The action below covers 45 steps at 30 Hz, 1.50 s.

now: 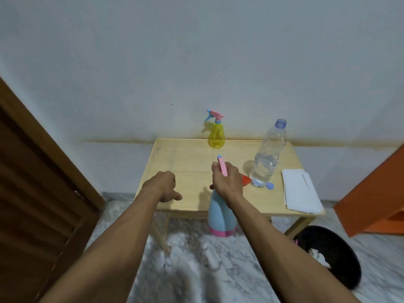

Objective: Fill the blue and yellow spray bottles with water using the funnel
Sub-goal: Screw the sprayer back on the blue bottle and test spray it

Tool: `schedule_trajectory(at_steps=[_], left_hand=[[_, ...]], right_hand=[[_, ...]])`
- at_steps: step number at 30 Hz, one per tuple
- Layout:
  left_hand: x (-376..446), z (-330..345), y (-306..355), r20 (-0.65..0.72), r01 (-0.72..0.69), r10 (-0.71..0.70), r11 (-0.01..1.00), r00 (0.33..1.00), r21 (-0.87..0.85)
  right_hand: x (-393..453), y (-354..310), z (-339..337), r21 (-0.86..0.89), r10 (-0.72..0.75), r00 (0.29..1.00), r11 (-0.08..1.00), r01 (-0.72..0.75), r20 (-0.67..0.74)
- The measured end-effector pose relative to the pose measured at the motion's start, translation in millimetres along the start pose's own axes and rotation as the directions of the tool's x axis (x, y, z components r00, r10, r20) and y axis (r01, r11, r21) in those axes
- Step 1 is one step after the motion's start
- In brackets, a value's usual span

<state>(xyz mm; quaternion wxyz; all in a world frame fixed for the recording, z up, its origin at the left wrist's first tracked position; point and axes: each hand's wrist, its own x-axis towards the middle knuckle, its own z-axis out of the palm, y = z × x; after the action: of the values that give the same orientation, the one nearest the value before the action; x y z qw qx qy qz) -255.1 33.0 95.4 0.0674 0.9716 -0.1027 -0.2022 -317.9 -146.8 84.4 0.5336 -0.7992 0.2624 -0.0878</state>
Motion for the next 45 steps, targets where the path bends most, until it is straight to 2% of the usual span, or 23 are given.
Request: schedule_trajectory(at_steps=[8, 16, 23, 36, 45], left_hand=[[-1.2, 6.7, -13.9, 0.010, -0.031, 0.031, 0.999, 0.999, 0.025], [5.3, 10.3, -31.2, 0.038, -0.049, 0.050, 0.999, 0.998, -0.013], [7.4, 12.6, -35.0, 0.038, -0.052, 0.053, 0.998, 0.998, -0.017], [13.3, 17.9, -34.1, 0.024, -0.041, 0.042, 0.998, 0.999, -0.037], [12.5, 22.0, -42.8, 0.015, -0.031, 0.031, 0.999, 0.999, -0.044]], right_hand=[[-0.6, 38.7, 20.4, -0.076, 0.077, 0.996, 0.994, -0.074, 0.037], [-15.9, 30.6, 25.2, -0.095, 0.091, 0.995, 0.992, -0.086, 0.043], [-26.1, 31.5, 24.6, -0.110, 0.159, 0.983, 0.983, -0.148, 0.093], [-26.1, 37.3, 29.1, -0.189, 0.291, 0.956, 0.941, -0.281, 0.029], [-27.5, 34.4, 40.7, -0.252, 0.238, 0.966, 0.946, -0.206, 0.104]])
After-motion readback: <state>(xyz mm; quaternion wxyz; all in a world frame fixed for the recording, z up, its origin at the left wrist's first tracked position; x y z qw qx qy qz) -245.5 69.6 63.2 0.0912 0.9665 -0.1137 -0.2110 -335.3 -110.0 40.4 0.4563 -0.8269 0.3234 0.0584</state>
